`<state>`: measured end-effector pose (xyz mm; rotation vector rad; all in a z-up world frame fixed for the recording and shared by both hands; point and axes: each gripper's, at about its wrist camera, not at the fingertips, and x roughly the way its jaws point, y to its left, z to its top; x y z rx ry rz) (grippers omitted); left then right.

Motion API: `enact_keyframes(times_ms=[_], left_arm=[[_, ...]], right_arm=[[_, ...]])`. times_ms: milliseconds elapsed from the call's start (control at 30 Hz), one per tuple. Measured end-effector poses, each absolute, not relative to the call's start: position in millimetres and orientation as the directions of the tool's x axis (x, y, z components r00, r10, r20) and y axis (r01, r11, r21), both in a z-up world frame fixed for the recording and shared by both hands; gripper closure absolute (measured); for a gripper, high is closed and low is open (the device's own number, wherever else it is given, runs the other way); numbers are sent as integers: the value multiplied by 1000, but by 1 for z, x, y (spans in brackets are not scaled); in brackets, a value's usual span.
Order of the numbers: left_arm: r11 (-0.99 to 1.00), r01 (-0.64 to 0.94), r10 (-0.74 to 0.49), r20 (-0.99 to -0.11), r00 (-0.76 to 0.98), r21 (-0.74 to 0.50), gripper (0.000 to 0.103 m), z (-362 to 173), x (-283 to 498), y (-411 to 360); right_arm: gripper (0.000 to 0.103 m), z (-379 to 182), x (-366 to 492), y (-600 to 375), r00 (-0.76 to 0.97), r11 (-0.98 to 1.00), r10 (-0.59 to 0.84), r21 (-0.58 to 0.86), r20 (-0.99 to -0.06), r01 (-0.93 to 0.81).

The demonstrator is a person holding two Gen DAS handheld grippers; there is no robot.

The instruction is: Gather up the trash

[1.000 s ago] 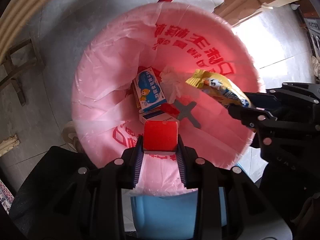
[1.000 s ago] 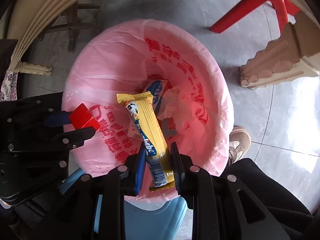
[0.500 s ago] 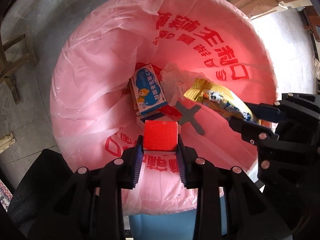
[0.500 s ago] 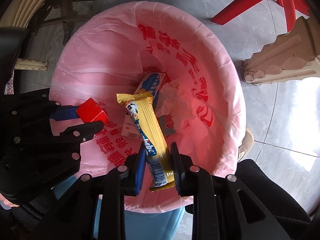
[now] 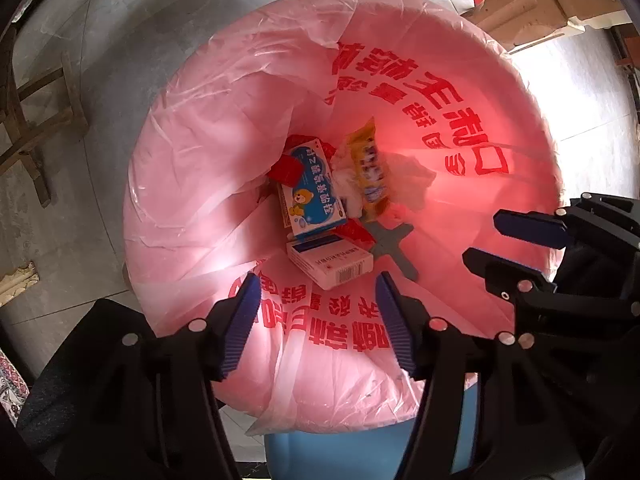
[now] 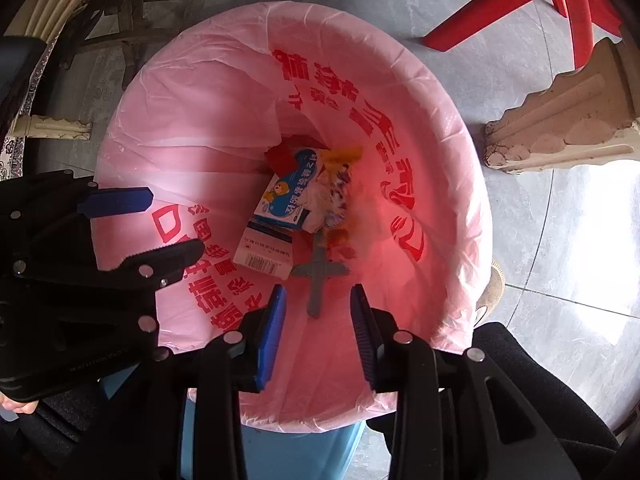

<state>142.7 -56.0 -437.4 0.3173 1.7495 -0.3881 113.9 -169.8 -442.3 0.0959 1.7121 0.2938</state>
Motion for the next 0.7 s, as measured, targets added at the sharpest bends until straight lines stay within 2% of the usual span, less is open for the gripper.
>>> enact_keyframes(times_ms=[433, 700], left_arm=[[903, 429, 29, -988, -153, -40, 38, -412, 135, -64], [914, 405, -5, -999, 40, 12, 36, -339, 112, -81]], right_arm=[[68, -414, 110, -183, -107, 977, 183, 193, -977, -91], [68, -346, 99, -206, 79, 993, 111, 108, -991, -40]])
